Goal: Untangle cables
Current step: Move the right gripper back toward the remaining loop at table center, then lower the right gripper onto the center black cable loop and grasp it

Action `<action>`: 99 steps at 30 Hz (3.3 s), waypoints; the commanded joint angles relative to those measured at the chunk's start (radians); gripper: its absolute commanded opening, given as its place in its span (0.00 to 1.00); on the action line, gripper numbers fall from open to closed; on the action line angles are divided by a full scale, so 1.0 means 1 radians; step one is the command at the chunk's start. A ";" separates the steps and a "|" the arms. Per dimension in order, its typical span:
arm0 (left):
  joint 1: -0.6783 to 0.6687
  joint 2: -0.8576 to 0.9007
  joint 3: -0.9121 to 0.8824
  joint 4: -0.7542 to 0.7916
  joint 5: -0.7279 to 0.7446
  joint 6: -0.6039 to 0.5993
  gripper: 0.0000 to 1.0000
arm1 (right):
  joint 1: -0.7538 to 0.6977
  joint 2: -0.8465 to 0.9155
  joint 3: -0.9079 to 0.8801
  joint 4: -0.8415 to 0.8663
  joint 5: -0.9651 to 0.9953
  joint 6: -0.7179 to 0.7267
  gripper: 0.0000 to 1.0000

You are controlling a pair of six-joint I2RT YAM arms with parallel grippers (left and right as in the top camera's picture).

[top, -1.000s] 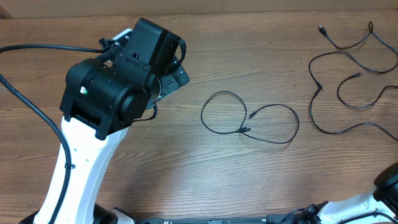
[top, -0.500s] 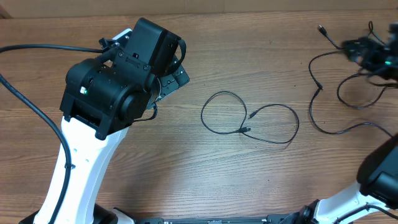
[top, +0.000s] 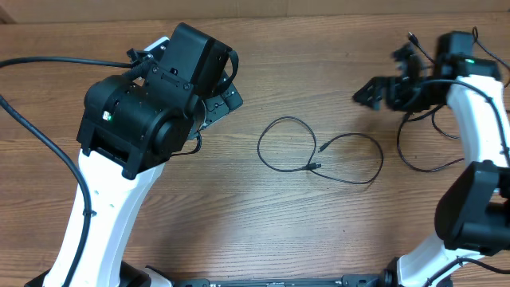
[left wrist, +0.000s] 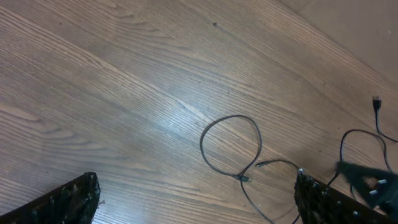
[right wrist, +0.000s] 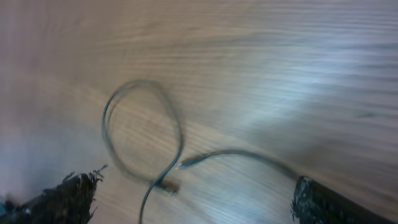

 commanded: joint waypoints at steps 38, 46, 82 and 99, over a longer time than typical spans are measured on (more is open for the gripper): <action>0.000 -0.003 0.003 -0.002 -0.021 0.019 1.00 | 0.324 -0.001 -0.328 0.047 0.081 -0.095 0.90; 0.000 -0.003 0.003 -0.002 -0.021 0.019 1.00 | 0.388 -0.001 -0.408 0.124 0.077 -0.094 0.88; 0.000 -0.003 0.003 -0.002 -0.021 0.019 1.00 | 0.504 -0.001 -0.417 0.128 0.175 -0.071 0.52; 0.000 -0.003 0.003 -0.002 -0.021 0.019 1.00 | 0.504 -0.001 -0.501 0.215 0.171 -0.067 0.04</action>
